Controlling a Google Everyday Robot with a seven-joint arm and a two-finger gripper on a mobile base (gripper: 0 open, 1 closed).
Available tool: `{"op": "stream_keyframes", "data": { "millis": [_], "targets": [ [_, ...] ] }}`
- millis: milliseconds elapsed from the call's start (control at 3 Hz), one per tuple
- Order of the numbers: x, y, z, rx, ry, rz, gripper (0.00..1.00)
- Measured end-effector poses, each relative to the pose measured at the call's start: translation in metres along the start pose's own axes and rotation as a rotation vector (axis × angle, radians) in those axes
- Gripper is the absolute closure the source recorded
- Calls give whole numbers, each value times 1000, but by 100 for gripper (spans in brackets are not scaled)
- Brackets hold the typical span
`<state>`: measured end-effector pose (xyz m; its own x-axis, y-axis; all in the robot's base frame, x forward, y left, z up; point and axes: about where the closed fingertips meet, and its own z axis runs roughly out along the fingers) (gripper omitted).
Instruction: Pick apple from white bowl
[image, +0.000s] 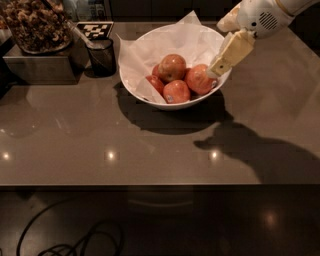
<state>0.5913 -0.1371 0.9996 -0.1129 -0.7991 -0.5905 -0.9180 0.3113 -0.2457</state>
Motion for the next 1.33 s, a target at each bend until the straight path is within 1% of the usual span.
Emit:
{"op": "stream_keyframes", "data": {
  "millis": [333,667,1000,1333],
  "targets": [
    [0,0,0,0,0,0,41],
    [0,-2,14,-20,-11,10,37],
    [-5,-7,37,-66,-16,-8,33],
    [-9,-10,53,-103,-21,-18,33]
  ]
}}
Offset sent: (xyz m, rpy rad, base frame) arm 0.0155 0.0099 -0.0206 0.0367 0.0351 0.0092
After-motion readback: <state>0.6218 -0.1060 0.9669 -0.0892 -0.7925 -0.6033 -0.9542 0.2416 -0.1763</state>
